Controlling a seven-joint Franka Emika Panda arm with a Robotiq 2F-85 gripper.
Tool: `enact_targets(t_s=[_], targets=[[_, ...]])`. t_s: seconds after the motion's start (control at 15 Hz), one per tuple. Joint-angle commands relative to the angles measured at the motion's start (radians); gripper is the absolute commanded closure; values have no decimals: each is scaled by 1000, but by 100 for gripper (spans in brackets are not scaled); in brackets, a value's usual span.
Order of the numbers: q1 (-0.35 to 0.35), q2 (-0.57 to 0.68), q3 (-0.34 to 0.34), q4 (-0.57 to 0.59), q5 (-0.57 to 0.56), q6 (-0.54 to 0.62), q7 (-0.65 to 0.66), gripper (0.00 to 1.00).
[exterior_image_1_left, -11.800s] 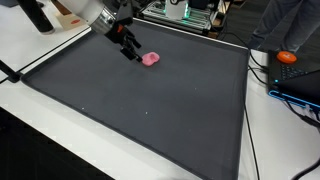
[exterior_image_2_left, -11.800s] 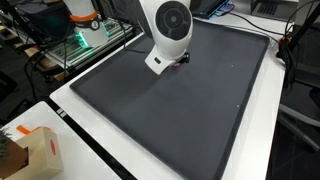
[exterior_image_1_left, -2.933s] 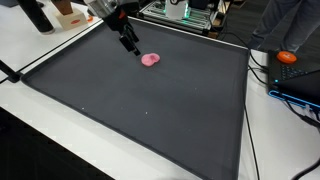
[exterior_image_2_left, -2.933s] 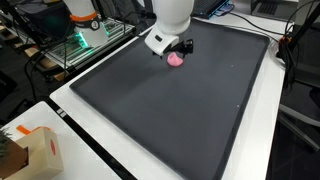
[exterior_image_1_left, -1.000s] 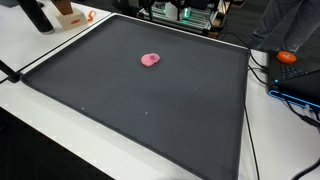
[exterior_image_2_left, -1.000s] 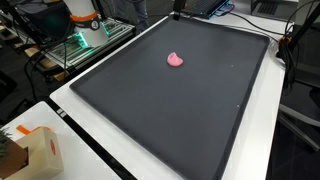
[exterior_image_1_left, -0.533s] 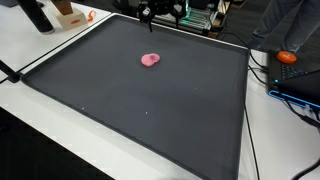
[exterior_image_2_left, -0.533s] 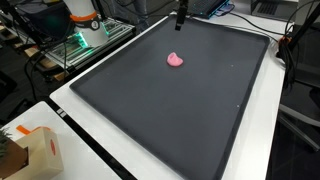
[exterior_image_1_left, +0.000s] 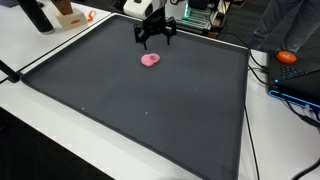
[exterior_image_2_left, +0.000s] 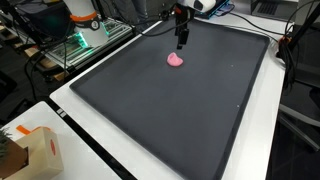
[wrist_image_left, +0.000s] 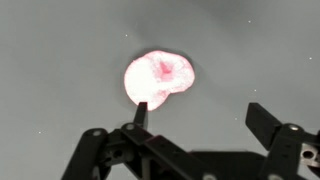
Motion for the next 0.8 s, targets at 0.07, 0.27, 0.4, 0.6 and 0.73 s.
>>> enact_targets(t_s=[0.07,0.27,0.4,0.6,0.73], targets=[[-32,62,1,-14,-77,83,-43,0],[-46,96,1,-14,-100,130,-47,0],[-51,115,-2,-12,-119,140,-42,0],[-59,136,4,-9,-127,140,-47,0],[-64,146,8,-8,-123,141,-50,7]])
